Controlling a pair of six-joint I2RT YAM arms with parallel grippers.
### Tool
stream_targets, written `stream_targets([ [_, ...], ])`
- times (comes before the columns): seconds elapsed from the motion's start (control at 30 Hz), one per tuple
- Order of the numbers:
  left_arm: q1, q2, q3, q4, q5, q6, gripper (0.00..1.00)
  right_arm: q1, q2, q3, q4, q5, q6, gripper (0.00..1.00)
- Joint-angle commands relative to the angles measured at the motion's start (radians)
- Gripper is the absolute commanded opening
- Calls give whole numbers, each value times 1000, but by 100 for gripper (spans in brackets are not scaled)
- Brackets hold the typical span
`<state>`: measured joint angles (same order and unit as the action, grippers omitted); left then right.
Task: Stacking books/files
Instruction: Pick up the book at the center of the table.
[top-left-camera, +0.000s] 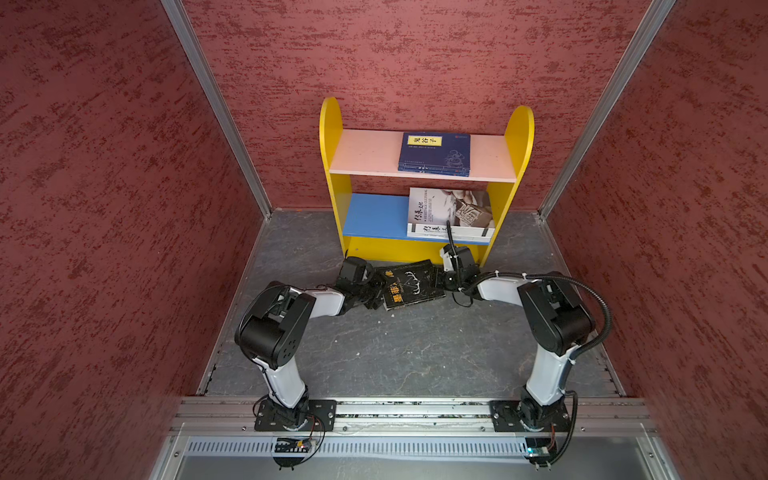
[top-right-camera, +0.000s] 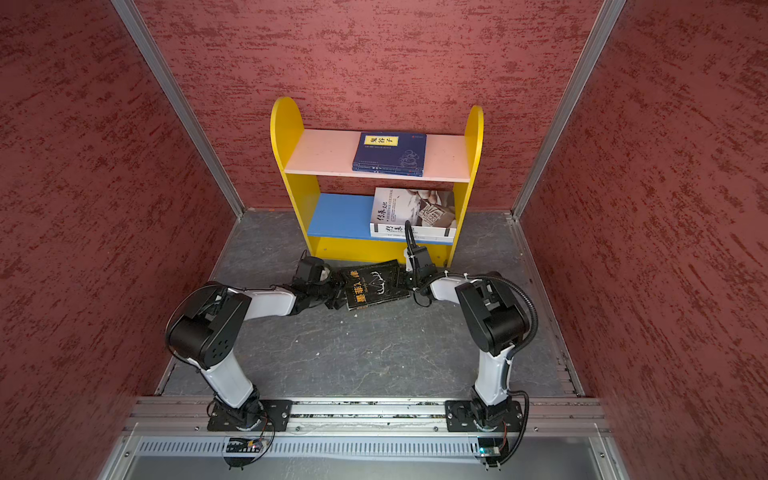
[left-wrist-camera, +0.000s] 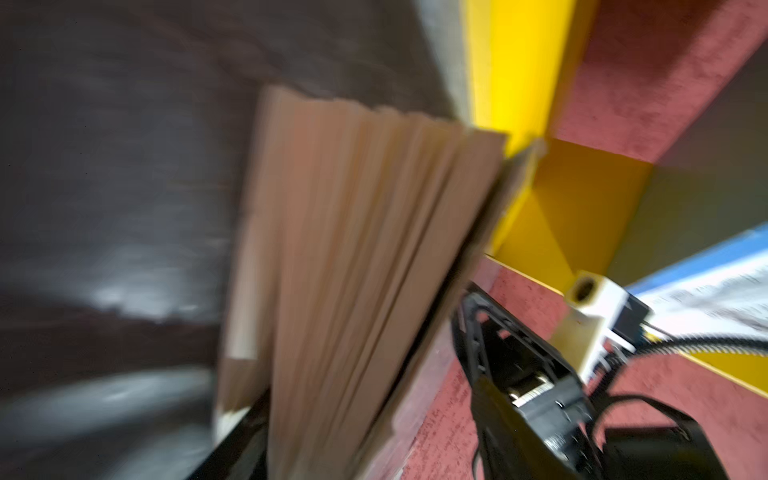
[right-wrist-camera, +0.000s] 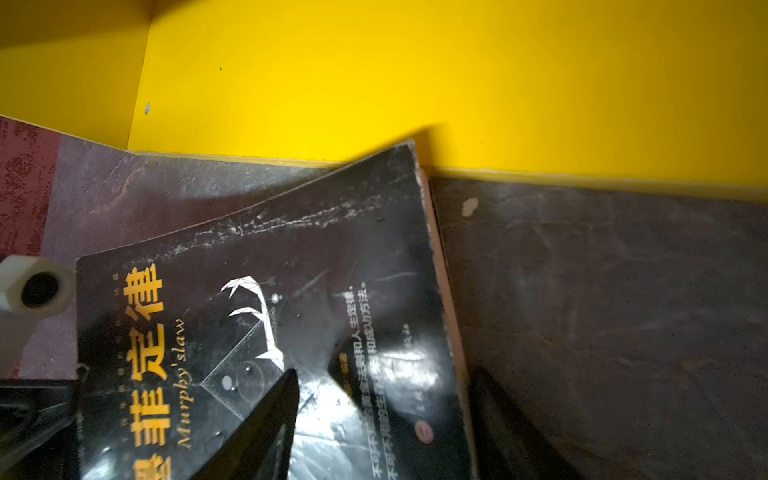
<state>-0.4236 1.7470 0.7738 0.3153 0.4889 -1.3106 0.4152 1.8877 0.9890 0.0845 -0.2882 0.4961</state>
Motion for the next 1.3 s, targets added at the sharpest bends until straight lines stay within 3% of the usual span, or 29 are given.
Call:
stream_targets([
  [0.0,-42,-75,65,174,66,4,62,48,71,-19,-89,-162,12,65],
  [0.2,-52,-147,136,-233,1,129,46,48,73,-21,-94,-164,11,65],
  [0.3,-55,-152,123,-274,-10,125,44,49,64,-18,-101,-157,8,65],
  [0.53,-52,-177,140,-397,-63,134,26,49,-58,-42,-124,-74,-11,76],
  [0.7,-48,-193,150,-429,-69,141,20,44,-144,-35,-179,42,13,88],
  [0.83,-39,-222,147,-411,-45,151,16,26,-212,-37,-194,50,72,99],
  [1.03,4,-318,183,-452,69,225,15,-36,-331,-90,-151,-53,176,99],
  [1.27,76,-447,232,-516,207,299,15,-112,-423,-186,-38,-364,331,99],
])
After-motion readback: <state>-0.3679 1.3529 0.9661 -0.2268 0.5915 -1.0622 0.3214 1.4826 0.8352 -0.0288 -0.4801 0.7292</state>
